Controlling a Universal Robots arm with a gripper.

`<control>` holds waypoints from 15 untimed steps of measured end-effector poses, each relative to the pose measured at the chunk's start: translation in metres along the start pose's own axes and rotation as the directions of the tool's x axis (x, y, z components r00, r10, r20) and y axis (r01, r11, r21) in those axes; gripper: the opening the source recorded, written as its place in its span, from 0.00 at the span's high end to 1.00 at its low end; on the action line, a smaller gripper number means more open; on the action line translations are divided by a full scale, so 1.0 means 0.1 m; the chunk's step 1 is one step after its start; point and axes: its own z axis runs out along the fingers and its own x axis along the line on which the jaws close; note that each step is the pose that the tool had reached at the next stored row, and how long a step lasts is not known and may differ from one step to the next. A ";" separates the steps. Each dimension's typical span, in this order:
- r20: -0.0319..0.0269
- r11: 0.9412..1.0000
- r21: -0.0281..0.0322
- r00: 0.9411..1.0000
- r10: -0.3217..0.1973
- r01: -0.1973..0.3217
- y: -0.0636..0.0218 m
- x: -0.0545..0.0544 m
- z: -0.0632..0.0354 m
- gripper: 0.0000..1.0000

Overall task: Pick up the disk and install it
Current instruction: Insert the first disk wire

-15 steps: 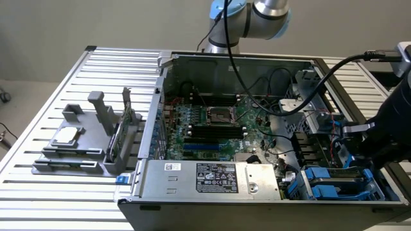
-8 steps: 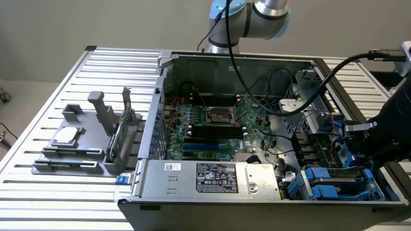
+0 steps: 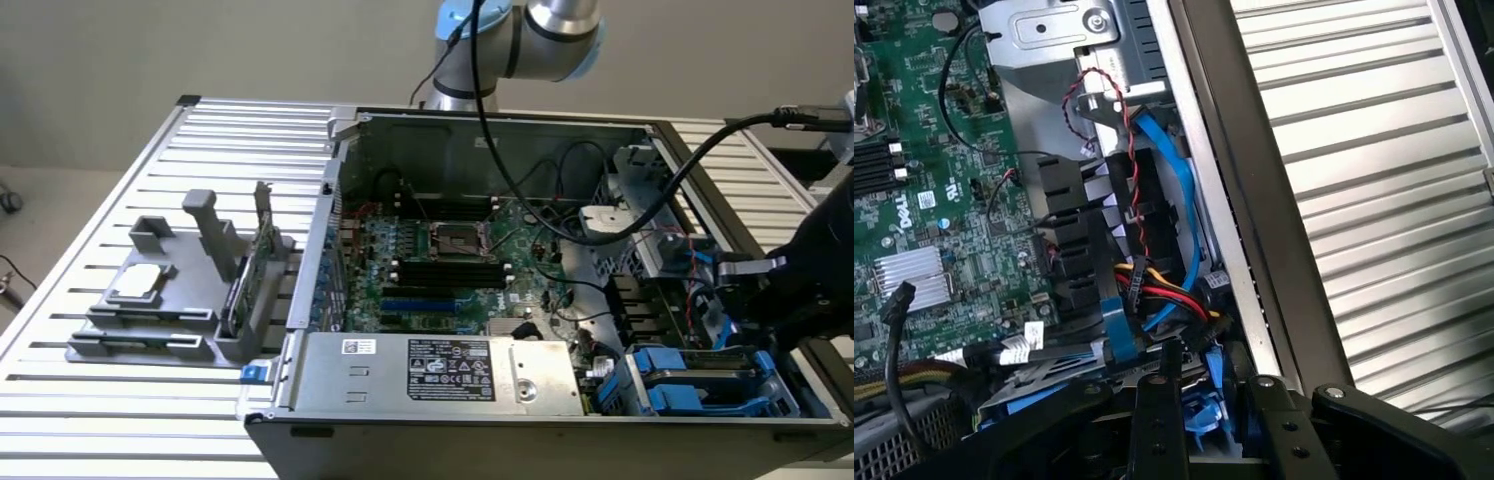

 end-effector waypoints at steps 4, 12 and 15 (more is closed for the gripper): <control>0.006 0.999 -0.004 0.999 0.037 -0.037 -0.013 0.00 0.031 0.69; 0.021 0.992 -0.001 0.992 0.123 -0.123 -0.026 0.01 0.079 0.69; 0.022 0.989 0.005 0.989 0.149 -0.149 -0.028 0.01 0.085 0.69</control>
